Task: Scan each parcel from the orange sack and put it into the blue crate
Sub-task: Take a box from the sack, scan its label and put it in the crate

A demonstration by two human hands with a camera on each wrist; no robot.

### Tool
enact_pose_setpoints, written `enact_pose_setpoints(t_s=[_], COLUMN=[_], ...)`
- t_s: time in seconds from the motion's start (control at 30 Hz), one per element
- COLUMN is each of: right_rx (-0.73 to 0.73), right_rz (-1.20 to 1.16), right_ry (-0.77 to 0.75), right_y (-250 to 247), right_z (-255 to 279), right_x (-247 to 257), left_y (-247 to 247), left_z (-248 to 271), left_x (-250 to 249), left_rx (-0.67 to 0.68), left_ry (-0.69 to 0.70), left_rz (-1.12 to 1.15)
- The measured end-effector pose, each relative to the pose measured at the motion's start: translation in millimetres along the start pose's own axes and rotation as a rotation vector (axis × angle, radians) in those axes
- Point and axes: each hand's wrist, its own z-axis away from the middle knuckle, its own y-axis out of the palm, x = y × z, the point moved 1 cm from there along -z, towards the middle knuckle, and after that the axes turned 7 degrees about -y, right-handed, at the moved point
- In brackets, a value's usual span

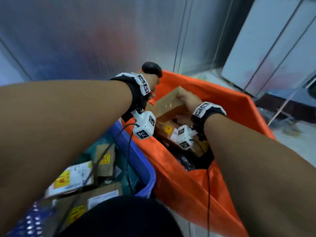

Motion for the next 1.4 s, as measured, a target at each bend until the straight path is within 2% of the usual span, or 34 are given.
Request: enact_pose_setpoints(t_s=[0.17,0.33,0.43,0.57,0.67,0.73,0.8,0.87,0.93,1.03,1.1,1.27,1.33,1.4], right_rx=[0.067,0.113,0.216,0.279,0.363,0.42,0.473,0.494,0.495,0.406,0.367,0.337,0.346,0.324], right_rz=[-0.056,0.018,0.123,0.322,0.664,0.807,0.849,0.849,0.757,0.512,0.397,0.249,0.199,0.226], right_ry=[-0.14,-0.358,-0.532,-0.793,-1.033,-1.192,-1.368,-1.468,-1.423,-1.143,-1.01,-0.788,-0.649,-0.626], right_y=[27.7,100.2,162.2,242.8,283.6,299.2,313.3,324.0,329.8,332.9,337.1,342.3,341.2,334.0], right_z=[48.3,113.3,141.3,172.7,193.0,196.2,195.6,193.0,191.7,186.5,177.6,163.8,156.4,151.6], right_x=[104.8,174.1,185.8,163.0,147.0,146.2,146.5,147.7,151.4,153.2,149.1,146.7,144.8,143.2], left_y=[-84.1,-187.8,-243.4,-291.9,-316.0,-322.8,-329.4,-339.3,-354.4,-372.9,-379.2,-387.3,-391.4,-394.6], left_z=[60.7,111.8,130.7,144.9,126.6,116.3,112.9,108.2,102.7,108.4,109.6,110.1,111.6,113.7], left_x=[-38.5,-27.3,7.9,69.7,117.7,136.8,142.0,143.9,143.2,147.6,154.7,157.5,154.1,152.5], left_rx=[-0.075,-0.208,-0.333,-0.434,-0.503,-0.441,-0.291,-0.236,-0.302,-0.491,-0.486,-0.453,-0.448,-0.424], left_ry=[0.111,0.164,0.155,0.116,0.025,-0.015,-0.041,-0.039,-0.012,0.005,0.004,0.076,0.12,0.153], left_rz=[0.141,0.263,0.32,0.448,0.569,0.644,0.726,0.725,0.693,0.619,0.609,0.594,0.495,0.325])
